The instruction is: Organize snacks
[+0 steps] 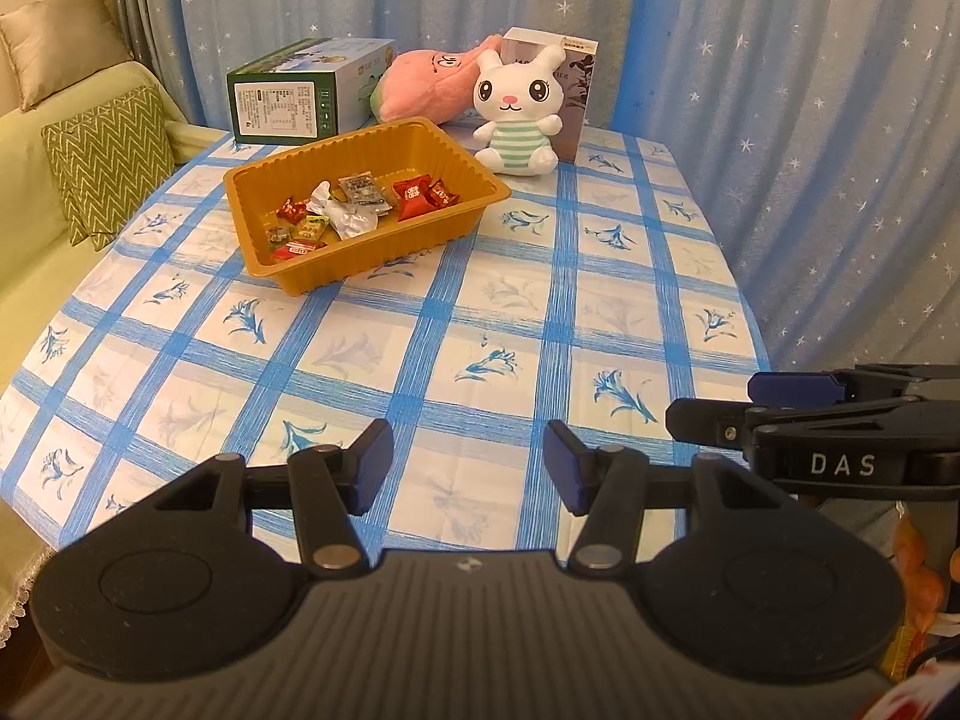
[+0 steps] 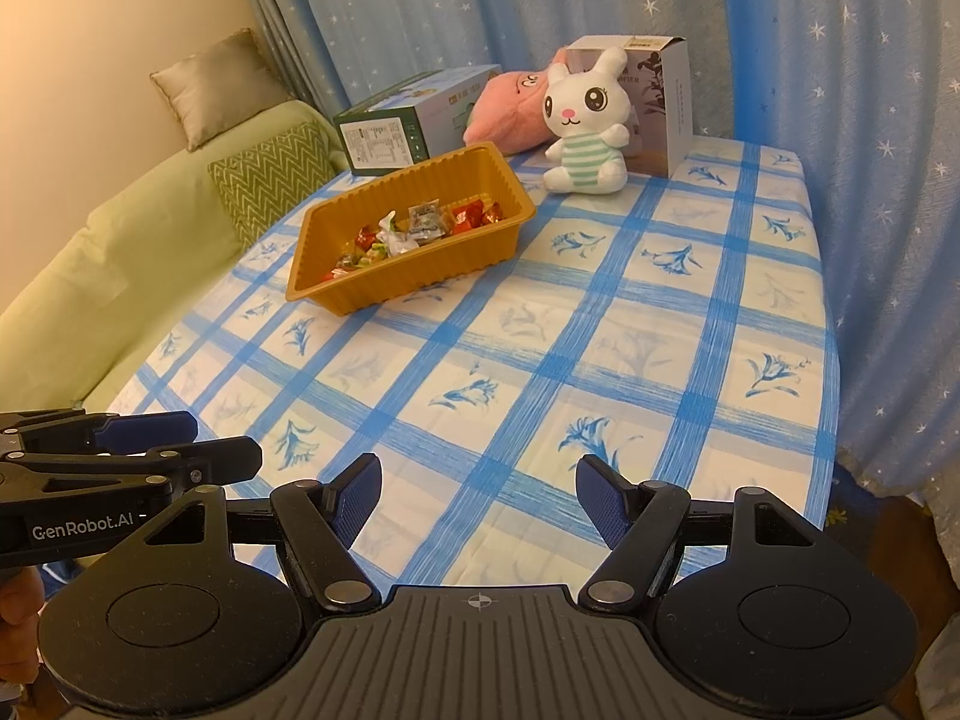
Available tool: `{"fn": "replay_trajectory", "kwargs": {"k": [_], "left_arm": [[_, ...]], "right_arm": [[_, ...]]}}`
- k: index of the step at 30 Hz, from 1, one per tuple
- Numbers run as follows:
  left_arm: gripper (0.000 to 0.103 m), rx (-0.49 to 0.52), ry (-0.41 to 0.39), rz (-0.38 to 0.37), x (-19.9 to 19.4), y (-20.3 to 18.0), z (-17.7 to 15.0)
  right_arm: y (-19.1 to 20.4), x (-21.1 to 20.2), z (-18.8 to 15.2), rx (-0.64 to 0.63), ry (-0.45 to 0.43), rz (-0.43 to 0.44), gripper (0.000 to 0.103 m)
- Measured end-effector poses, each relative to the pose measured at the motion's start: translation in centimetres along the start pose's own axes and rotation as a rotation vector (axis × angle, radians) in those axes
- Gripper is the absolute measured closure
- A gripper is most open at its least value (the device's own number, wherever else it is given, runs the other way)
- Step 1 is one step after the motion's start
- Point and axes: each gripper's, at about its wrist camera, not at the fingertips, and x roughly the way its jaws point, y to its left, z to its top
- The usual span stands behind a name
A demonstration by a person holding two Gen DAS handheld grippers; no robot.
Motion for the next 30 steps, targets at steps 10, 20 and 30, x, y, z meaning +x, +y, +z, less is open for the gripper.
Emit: {"fn": "replay_trajectory", "kwargs": {"k": [10,20,30], "left_arm": [[0.050,-0.001,0.001,0.000,0.02,-0.07,0.00],[0.050,-0.001,0.001,0.001,0.10,0.07,0.06],[0.050,-0.001,0.000,0.002,0.15,0.14,0.10]], "right_arm": [[0.00,0.10,0.06,0.000,0.000,0.001,0.031],[0.07,0.17,0.13,-0.001,-0.001,0.001,0.031],[0.10,0.23,0.14,0.000,0.000,0.001,0.031]]}}
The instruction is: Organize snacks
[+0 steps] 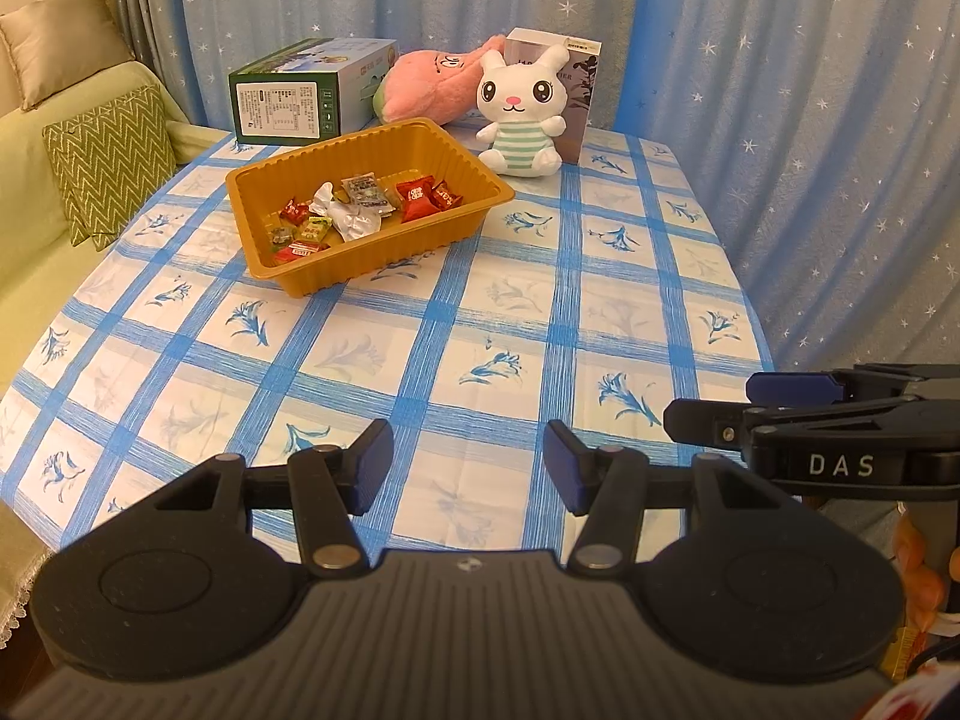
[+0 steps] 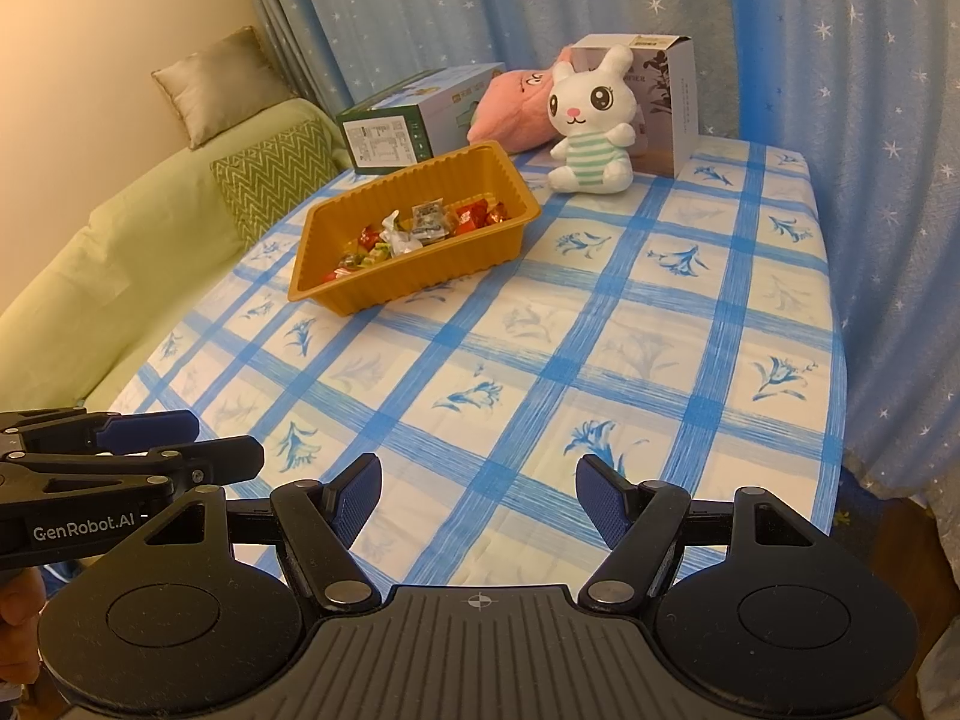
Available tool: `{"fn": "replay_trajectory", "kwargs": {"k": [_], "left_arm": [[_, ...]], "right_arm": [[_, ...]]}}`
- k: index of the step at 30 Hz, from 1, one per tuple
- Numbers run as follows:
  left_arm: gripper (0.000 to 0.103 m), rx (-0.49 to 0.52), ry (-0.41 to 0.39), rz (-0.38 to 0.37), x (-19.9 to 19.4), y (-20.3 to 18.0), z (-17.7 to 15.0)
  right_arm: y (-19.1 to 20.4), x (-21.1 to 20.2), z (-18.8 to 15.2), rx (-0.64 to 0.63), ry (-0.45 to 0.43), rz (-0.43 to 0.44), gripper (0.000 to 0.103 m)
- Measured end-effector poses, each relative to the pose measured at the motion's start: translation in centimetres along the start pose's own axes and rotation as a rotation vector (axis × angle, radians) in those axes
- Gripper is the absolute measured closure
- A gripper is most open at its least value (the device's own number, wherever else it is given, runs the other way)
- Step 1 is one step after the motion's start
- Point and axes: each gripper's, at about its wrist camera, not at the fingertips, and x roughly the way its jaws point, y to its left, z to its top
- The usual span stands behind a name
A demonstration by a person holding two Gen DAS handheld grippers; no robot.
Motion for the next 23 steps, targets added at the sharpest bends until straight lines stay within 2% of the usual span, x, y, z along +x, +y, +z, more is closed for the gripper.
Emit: {"fn": "replay_trajectory", "kwargs": {"k": [21,23], "left_arm": [[0.050,0.001,-0.006,0.006,0.73,0.60,0.63],[0.045,0.000,-0.004,0.006,0.79,0.55,0.63]], "right_arm": [[-0.05,0.21,0.07,0.001,0.001,0.002,0.031],[-0.01,0.33,0.16,0.001,0.001,0.003,0.031]]}}
